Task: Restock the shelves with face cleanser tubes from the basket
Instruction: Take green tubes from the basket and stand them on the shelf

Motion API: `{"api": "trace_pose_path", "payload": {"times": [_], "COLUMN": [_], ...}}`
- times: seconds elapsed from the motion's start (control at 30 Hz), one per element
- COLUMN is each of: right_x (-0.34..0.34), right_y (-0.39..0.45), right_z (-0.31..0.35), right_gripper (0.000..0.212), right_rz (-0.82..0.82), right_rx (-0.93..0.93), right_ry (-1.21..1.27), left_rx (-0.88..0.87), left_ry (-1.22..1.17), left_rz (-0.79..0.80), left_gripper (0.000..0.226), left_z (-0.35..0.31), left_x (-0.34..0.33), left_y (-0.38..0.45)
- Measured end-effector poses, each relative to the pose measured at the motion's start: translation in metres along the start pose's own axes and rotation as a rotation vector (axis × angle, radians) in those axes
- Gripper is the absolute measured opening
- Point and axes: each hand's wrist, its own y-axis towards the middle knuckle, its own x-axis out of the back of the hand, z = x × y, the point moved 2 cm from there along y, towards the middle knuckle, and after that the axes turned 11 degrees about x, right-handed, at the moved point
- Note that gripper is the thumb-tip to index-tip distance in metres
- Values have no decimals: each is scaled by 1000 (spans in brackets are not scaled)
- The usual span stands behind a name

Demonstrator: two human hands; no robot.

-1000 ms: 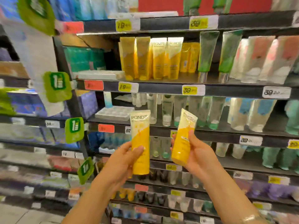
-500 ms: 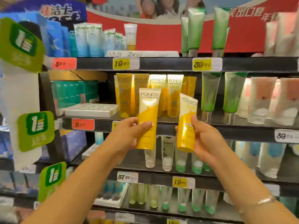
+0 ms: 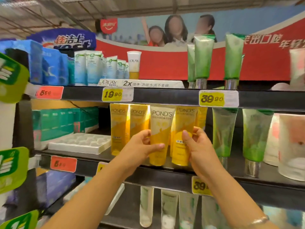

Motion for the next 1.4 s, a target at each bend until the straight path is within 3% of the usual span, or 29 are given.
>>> {"api": "trace_pose_path", "payload": {"times": [0.13,0.37,0.53,0.63,0.83,1.4], "right_x": [2,2,6,9,12,5], "right_y": [4,1,-6,-11,-16,-5], "right_z": [-9,-13,-12,-12,-9,-12], "right_gripper": [21,12,32,45,35,35], "right_rz": [-11,-70,16,46,61,53], "right_rx": [-13,16,5,-21,-3,-62], "right_ry": [-82,-181,-331,-463,-622,-752], "left_rx": [41,62,-2,-60,-141,-68], "left_ry": [-31,41,148,322,461,508], "left_rz": [-18,-93,-158,-311,-512,-537], "left_gripper": [33,64,58,61,63,65], "left_z": [10,10,16,17,23,31], "left_x": [1,-3,-7,-8,-22,-26], "left_y": [7,22,26,23,15,23]}}
